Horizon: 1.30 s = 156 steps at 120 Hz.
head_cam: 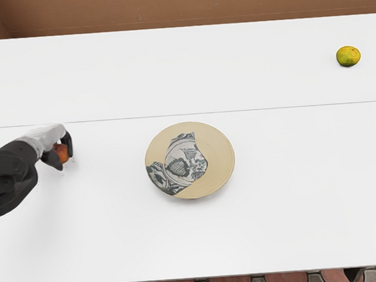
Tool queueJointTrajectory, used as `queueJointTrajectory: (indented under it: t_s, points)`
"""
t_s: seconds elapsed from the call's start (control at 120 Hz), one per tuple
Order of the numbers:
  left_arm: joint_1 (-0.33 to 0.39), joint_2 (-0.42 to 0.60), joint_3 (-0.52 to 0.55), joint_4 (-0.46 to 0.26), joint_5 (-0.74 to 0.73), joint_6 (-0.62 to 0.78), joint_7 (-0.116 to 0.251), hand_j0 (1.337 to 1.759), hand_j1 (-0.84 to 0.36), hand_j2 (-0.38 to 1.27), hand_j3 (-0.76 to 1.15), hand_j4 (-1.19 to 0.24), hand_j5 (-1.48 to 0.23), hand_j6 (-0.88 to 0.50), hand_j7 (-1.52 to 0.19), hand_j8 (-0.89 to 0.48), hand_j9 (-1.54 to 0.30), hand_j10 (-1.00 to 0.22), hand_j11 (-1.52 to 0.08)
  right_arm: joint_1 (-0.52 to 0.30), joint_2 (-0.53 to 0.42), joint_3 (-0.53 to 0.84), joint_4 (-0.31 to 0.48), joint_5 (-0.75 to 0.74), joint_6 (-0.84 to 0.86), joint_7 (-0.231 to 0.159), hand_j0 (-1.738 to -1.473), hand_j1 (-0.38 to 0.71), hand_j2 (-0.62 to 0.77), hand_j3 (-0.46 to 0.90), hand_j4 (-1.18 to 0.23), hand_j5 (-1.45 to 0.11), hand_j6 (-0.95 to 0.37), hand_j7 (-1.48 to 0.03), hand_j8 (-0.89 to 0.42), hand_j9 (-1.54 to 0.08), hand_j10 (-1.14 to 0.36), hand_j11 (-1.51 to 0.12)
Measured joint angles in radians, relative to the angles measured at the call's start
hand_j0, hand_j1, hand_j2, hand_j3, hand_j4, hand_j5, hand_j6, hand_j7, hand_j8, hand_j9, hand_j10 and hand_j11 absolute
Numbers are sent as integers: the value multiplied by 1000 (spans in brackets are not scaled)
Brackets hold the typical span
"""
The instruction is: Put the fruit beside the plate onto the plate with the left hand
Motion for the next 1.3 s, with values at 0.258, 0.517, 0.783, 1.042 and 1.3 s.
queueJointTrajectory:
  t_s: [0.258,0.517,0.783,1.042,1.3]
  points:
    - [-100,21,-83,-41,-66,-129,0,1643,-389,290,10,-837,-1206,-295,-1184,-225,-1179,-676,-1190,0,0,0,0,0,0,0,-1658,-310,-7,0,-33,-43,-33,-43,-33,-43,-33,-43]
    - [-160,-29,-223,-55,-140,-294,0,1645,-387,293,3,-822,-1241,-286,-1194,-221,-1194,-673,-1186,0,0,0,0,0,0,0,-1658,-310,-7,0,-33,-43,-33,-43,-33,-43,-33,-43]
    - [-237,-148,-269,-61,-220,-338,1,1647,-358,330,1,-813,-1264,-286,-1205,-234,-1190,-730,-1180,0,0,0,0,0,0,0,-1658,-310,-7,0,-33,-43,-33,-43,-33,-43,-33,-43]
    - [-263,-252,-325,-70,-261,-339,5,1653,-396,497,0,-813,-1267,-294,-1200,-283,-1151,-790,-1157,0,0,0,0,0,0,0,-1658,-310,-7,0,-33,-43,-33,-43,-33,-43,-33,-43]
    - [-256,-319,-356,-68,-258,-323,8,1654,-378,595,0,-817,-1258,-369,-1186,-347,-1148,-845,-1152,0,0,0,0,0,0,0,-1658,-310,-7,0,-33,-43,-33,-43,-33,-43,-33,-43]
